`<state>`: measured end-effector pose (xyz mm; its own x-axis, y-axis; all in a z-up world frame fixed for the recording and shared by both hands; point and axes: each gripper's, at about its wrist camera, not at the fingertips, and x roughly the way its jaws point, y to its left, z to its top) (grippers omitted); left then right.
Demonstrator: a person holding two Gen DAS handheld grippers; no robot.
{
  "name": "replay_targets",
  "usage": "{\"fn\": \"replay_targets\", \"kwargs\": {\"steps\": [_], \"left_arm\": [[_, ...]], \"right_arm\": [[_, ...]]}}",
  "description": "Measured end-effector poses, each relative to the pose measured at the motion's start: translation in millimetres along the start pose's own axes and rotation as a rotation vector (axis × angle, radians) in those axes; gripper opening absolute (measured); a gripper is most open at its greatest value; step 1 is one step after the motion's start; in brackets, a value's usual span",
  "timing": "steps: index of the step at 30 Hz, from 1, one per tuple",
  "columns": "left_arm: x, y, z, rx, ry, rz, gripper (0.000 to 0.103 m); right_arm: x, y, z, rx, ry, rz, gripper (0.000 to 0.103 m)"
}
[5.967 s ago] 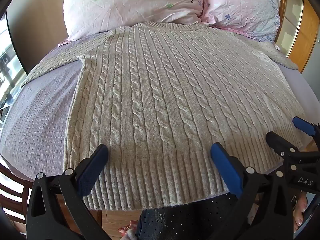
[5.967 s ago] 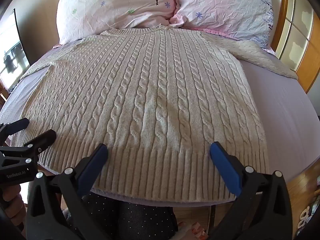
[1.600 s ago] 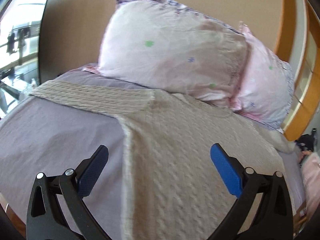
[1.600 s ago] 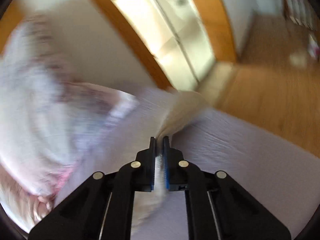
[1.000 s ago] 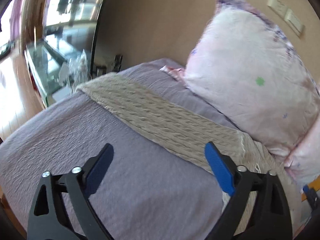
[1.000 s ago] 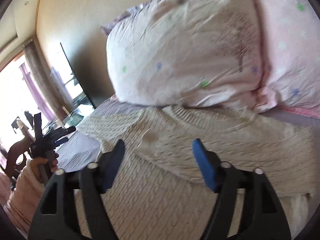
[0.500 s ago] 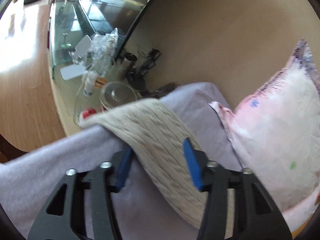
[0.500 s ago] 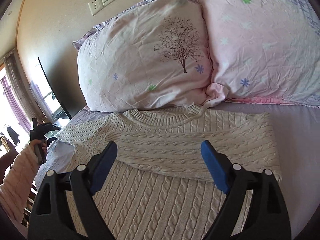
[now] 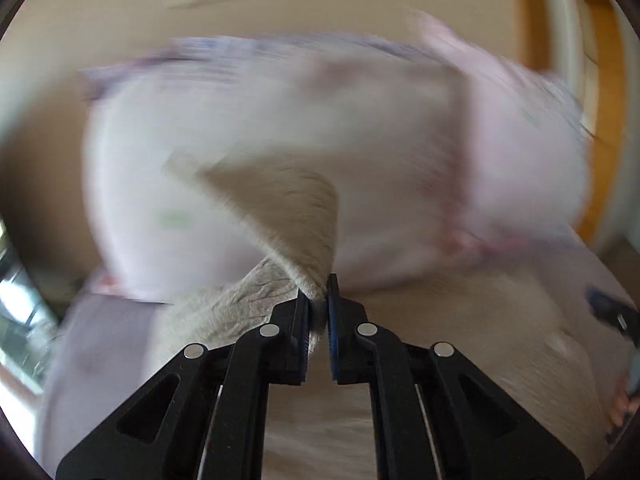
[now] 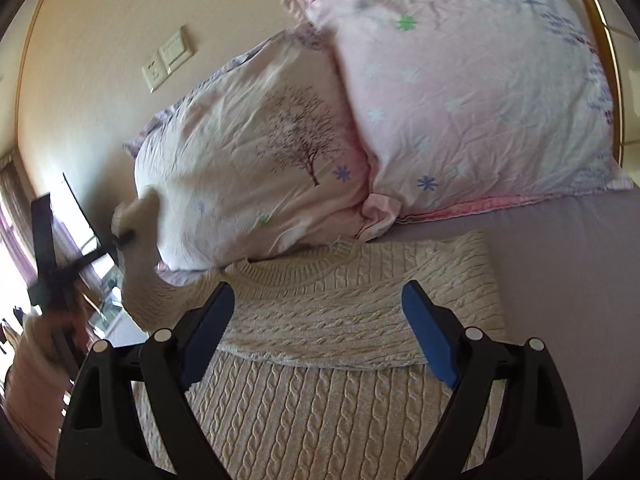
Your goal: Fold small clothes
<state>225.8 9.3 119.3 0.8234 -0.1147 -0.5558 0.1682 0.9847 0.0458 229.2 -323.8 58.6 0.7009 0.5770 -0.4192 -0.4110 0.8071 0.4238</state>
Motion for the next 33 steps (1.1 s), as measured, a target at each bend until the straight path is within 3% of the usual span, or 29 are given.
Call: {"fn": "replay_targets", "kwargs": {"steps": [2,5,7,9,10,14,18,19,22,23,27,30,31,32,33], "left_arm": [[27.6,-69.0,-24.0,0.150,0.098,-0.069,0.009],[25.1,-98.4,-56.2,0.224,0.125,-0.093,0.009],[5.1,-80.6,-64.8,0.188,0.090,-0.072,0.013],[-13.7,-53.7,-69.2,0.141,0.062,-0.030,0.043],[-23.6,-42.6,-73.9,0.119,0.053,-0.003,0.049],[-55.2,9.8,-102.7,0.042,0.088,0.113,0.052],[-80.6,48.1,-132.6,-0.025,0.149,0.179,0.059],[-84.5,58.4,-140.9,-0.055,0.170,0.172,0.059],[-89.2,79.1,-156.3,-0.112,0.203,0.150,0.059],[-90.3,83.5,-160.8,-0.125,0.207,0.147,0.059],[-87.4,82.4,-166.8,-0.150,0.198,0.114,0.059],[-86.1,78.1,-170.5,-0.146,0.196,0.110,0.059],[-88.8,78.3,-173.3,-0.151,0.197,0.107,0.060],[-92.3,79.1,-175.6,-0.156,0.194,0.103,0.063],[-95.3,80.5,-178.4,-0.161,0.191,0.102,0.068]], "right_arm": [[0.7,-13.7,-0.6,0.052,0.026,-0.007,0.086],[0.0,-34.6,-2.8,0.100,0.077,-0.023,0.086],[2.7,-46.3,-2.0,0.122,0.098,-0.039,0.084],[11.5,-53.1,-0.3,0.147,0.120,-0.033,0.076],[19.1,-54.9,-0.2,0.153,0.142,-0.033,0.069],[56.8,-57.5,-6.4,0.174,0.259,-0.120,0.062],[69.1,-57.0,-17.1,0.138,0.284,-0.204,0.059],[72.1,-57.1,-19.7,0.128,0.297,-0.215,0.054],[79.1,-53.5,-24.2,0.079,0.316,-0.204,0.008],[77.1,-48.9,-20.0,0.057,0.291,-0.206,0.007],[79.4,-33.4,15.7,0.000,0.148,-0.260,0.006],[109.0,-44.7,25.1,0.009,0.215,-0.333,0.010],[110.2,-48.6,23.7,0.032,0.229,-0.359,0.020],[102.0,-54.1,20.9,0.071,0.226,-0.356,0.043],[90.0,-57.3,18.3,0.095,0.204,-0.335,0.059]]}}
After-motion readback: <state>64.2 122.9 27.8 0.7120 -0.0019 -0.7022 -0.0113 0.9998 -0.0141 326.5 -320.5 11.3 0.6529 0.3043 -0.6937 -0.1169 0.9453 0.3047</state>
